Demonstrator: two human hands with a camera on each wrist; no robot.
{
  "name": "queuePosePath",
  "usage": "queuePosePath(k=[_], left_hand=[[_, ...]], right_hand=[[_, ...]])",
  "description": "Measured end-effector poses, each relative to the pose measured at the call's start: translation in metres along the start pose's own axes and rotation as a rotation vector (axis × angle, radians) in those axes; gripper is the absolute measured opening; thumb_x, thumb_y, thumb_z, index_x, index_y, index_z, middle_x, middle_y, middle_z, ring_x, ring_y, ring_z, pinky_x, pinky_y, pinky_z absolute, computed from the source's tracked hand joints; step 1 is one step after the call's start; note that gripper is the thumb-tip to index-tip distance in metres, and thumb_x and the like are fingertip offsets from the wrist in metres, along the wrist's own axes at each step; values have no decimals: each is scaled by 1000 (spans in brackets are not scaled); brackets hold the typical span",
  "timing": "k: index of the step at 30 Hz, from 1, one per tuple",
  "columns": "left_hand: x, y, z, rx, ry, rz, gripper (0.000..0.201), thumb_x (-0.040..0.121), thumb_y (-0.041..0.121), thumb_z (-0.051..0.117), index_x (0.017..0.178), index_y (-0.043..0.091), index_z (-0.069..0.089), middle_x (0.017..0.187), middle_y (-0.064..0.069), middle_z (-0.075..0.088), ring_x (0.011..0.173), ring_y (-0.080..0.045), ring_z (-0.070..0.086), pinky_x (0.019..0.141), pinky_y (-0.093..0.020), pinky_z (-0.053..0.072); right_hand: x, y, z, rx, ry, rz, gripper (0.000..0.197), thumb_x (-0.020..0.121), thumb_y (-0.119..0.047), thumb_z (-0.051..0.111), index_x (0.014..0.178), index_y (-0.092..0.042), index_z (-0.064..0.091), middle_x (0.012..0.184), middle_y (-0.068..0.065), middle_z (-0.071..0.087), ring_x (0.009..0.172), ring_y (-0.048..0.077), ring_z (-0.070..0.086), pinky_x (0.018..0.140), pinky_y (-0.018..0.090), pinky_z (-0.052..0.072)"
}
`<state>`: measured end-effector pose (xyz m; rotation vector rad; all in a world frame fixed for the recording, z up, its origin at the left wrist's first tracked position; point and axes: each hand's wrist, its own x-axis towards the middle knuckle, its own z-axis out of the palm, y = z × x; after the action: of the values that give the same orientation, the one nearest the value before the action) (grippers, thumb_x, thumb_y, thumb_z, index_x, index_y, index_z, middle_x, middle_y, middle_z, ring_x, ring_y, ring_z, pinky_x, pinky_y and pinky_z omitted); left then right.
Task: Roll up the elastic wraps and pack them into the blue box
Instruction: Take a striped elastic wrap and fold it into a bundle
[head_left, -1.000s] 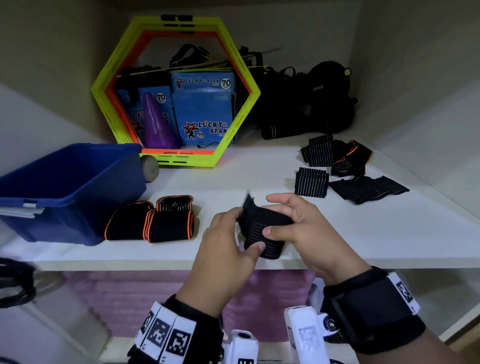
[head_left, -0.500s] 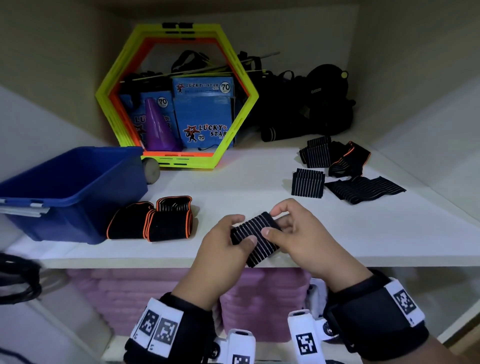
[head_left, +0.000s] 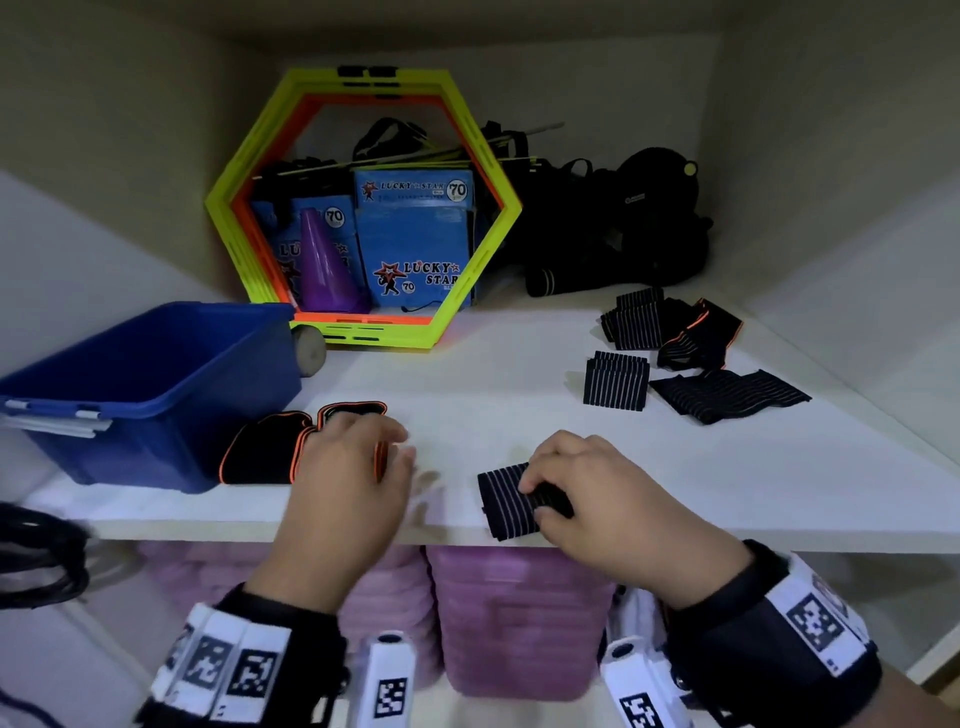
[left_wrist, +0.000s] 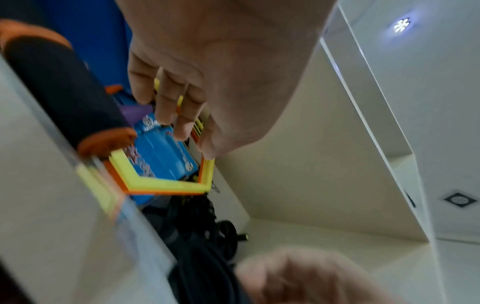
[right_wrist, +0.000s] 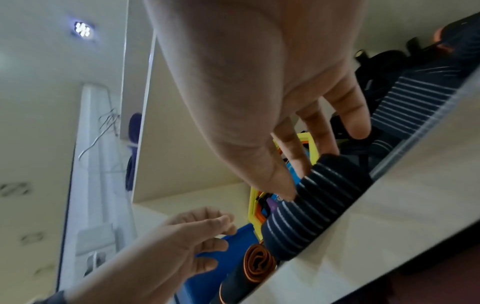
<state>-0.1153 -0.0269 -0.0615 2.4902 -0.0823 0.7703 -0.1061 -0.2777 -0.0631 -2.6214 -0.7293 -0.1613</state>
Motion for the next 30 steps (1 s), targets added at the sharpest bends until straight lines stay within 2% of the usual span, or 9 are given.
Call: queuePosePath(k=[5,8,11,13,15,18,21,26,30], left_hand=[[14,-58,-32,207,33,-182,25,89,26,68,114,22,70,106,-14,62,95,-41,56,92,-46,45],[12,-83,-30,254,-18,-214,22,88,28,69,109,21,74,108,-13,62,92,-39,58,92,-45,48],[7,-93,-25,275,-26,-182,14,88,28,69,99,21,75,109,-6,60,89,-32,53,88,-43,48],[5,-97,-23,297,-21,-171,15,89,30,67,100,23,73,109,-3,60,89,-27,50,85,-40,48],[7,-99,-23,290,-21,-159,24,88,33,66,111,26,68,110,-2,59,90,-25,49,83,-40,49],[9,-103,-24,295,-40,-143,35,88,37,63,123,34,60,112,0,57,93,-26,49,82,-42,51],[10,-105,-26,328,-50,-108,26,88,37,58,114,36,64,107,1,55,91,-27,49,76,-43,51],[13,-122,-26,275,-54,-88,29,84,22,61,111,31,68,109,4,56,92,-23,50,77,-42,51],[16,-136,-23,204,-95,-39,31,73,21,74,103,30,73,106,9,61,86,-19,52,69,-36,54]], right_hand=[[24,-5,-17,-205,-90,4,28,91,-35,60,119,-33,63,111,-5,54,104,16,50,88,29,46],[55,-10,-21,-300,-135,58,24,88,-35,64,107,-21,69,102,3,61,92,22,59,82,34,51],[93,-15,-18,-387,-194,86,22,82,-24,63,97,-9,70,95,9,70,89,25,64,77,39,55],[118,-21,-15,-367,-235,98,18,82,-18,63,96,-13,72,101,5,70,96,24,64,80,36,55],[142,-26,-13,-325,-275,102,20,82,-17,67,101,-21,73,107,-1,67,101,20,62,84,31,53],[175,-36,-9,-309,-313,84,24,81,-18,73,104,-21,74,98,-5,63,92,14,58,73,23,45],[208,-45,-4,-296,-320,92,25,79,-18,76,104,-21,75,95,-7,61,87,13,54,65,22,40],[256,-63,11,-314,-349,81,30,78,-17,76,107,-24,76,108,-4,70,92,15,61,63,22,43],[287,-81,24,-310,-407,42,34,77,-10,74,107,-26,75,110,-2,70,96,18,64,75,27,53]])
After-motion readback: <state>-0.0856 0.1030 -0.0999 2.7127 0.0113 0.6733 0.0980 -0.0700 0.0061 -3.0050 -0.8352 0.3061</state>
